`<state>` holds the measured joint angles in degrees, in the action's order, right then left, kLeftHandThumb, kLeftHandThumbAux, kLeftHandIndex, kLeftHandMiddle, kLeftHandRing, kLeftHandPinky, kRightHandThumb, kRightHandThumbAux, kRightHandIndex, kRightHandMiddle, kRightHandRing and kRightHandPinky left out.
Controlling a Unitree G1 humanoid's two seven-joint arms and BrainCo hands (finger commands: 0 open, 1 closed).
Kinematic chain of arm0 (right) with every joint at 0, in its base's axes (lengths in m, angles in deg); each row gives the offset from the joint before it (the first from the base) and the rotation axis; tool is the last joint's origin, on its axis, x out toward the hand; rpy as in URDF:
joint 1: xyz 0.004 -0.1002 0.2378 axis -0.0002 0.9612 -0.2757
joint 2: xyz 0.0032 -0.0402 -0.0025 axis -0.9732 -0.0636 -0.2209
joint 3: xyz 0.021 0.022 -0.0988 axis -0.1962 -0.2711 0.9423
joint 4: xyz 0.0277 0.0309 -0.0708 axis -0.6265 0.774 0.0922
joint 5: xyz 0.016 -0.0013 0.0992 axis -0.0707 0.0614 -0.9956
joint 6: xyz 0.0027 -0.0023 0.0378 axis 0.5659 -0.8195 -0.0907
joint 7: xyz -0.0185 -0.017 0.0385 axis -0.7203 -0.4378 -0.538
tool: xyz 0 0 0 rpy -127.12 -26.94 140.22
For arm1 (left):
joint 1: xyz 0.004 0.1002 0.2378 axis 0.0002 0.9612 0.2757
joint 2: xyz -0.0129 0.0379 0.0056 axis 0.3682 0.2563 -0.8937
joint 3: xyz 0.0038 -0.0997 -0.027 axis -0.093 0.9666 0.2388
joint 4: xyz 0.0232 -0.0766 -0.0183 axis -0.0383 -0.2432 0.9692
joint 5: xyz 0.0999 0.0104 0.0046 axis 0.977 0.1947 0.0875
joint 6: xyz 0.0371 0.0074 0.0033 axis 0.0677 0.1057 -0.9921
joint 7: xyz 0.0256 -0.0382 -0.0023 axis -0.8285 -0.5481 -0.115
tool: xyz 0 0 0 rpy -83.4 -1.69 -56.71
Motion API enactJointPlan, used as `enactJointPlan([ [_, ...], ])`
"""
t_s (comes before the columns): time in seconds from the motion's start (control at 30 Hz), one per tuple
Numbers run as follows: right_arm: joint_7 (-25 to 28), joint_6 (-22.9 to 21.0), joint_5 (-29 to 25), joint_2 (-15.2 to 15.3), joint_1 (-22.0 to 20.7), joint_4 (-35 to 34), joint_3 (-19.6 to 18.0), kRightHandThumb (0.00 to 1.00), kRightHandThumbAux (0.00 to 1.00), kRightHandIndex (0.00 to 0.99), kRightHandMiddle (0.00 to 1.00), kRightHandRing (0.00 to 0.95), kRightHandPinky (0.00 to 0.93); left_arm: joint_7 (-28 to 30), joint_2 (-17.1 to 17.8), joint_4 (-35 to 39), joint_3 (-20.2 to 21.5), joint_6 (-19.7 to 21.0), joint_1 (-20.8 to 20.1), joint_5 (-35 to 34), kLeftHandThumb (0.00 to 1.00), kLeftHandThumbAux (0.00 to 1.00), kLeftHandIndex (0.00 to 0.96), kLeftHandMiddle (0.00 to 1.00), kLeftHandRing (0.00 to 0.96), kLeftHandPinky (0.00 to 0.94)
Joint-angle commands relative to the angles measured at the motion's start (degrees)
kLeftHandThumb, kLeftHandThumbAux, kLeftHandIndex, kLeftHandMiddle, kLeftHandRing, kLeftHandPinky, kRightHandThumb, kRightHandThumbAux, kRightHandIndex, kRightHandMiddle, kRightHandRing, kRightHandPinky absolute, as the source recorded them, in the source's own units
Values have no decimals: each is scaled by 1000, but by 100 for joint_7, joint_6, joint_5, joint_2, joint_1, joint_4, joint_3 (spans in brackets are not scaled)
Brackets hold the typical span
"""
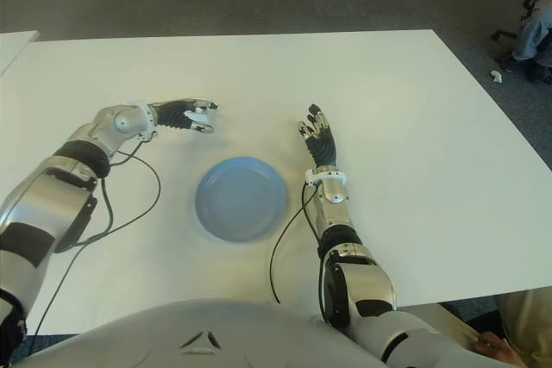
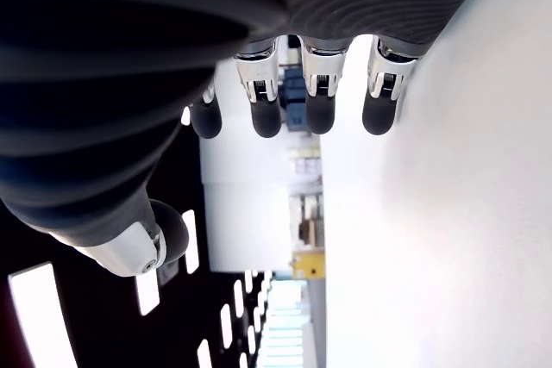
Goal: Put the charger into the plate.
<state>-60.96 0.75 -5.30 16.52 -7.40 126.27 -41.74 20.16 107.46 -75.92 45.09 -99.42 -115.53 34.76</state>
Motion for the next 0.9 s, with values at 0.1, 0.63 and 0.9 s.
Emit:
enactJointPlan([
  [0.1,-11,-796,-105,-97,1083,807,-61,39,586,22,68,54,52,617,458,43,-203,-166,663,184,0,391,0,10,0,0],
  [0.63,-10,-819,-109,-57,1054,867,-80,31,579,34,78,61,61,1312,769,474,71,-450,1028,-389,0,394,0,0,11,0],
  [0.9,-72,-906,-131,-61,1034,865,-105,40,609,32,69,56,63,1838,835,557,428,-845,1300,-1003,0,383,0,0,1,0],
])
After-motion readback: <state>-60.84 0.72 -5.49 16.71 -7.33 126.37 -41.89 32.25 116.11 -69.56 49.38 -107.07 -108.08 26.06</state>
